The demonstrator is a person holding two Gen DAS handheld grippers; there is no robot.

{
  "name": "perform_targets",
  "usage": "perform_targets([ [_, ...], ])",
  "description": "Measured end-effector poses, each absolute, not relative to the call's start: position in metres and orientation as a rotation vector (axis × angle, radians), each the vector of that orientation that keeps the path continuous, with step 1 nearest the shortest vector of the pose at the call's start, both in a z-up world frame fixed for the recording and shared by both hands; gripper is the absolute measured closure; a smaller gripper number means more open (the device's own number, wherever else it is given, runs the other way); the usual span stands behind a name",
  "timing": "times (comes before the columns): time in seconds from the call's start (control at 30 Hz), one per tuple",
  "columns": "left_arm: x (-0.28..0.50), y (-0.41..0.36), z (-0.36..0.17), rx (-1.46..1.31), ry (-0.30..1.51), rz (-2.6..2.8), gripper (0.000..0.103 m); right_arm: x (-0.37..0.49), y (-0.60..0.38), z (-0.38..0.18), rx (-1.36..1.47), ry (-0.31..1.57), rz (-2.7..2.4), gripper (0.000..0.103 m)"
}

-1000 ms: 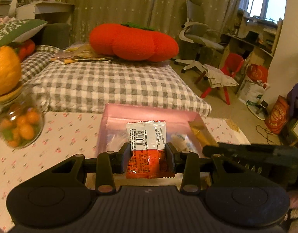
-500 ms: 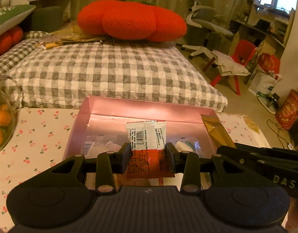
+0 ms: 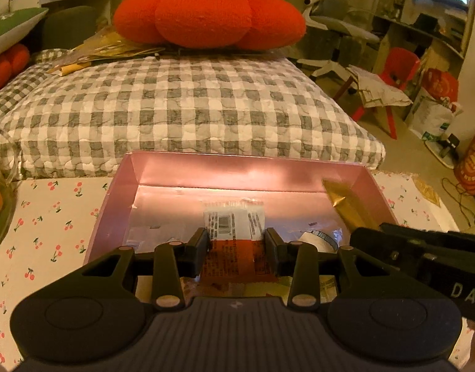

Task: Organize snacks
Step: 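Lower both snacks into the box and open both tools, then move both tools back toward the remaining snacks on the sheet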

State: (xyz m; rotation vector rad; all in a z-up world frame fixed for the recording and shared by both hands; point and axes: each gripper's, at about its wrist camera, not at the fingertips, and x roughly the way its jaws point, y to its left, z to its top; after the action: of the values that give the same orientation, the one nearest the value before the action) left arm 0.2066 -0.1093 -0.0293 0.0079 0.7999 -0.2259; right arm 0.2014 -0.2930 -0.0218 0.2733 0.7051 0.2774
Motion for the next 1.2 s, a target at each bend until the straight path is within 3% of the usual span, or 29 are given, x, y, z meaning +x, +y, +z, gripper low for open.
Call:
perform_targets([
  [0.1,0.207,-0.110,-0.031,0.014,0.805,-0.213,0.064,0.201,-0.294,-0.020,0.275,0.702,0.269,0.070],
  [0.2,0.203,-0.108,-0.030,-0.001,0.799,-0.218,0.059,0.199,-0.296,-0.017,0.277,0.703,0.263,0.055],
  [0.37,0.194,-0.107,-0.025,0.024,0.782,-0.241,0.045,0.185,-0.302,-0.001,0.312,0.703,0.233,0.049],
  [0.43,0.191,-0.109,-0.023,0.046,0.774,-0.243,0.041,0.173,-0.303,0.008,0.319,0.695,0.226,0.037],
  [0.5,0.188,-0.110,-0.019,0.054,0.775,-0.247,0.036,0.159,-0.301,0.017,0.296,0.689,0.211,0.033],
  [0.57,0.184,-0.111,-0.015,0.053,0.771,-0.265,0.030,0.145,-0.298,0.025,0.266,0.685,0.195,0.032],
  [0.77,0.165,-0.112,-0.004,0.089,0.742,-0.297,0.022,0.111,-0.297,0.037,0.239,0.676,0.183,0.023],
  [1.2,0.115,-0.080,0.004,0.052,0.724,-0.276,0.011,0.058,-0.288,0.044,0.148,0.689,0.172,0.016],
])
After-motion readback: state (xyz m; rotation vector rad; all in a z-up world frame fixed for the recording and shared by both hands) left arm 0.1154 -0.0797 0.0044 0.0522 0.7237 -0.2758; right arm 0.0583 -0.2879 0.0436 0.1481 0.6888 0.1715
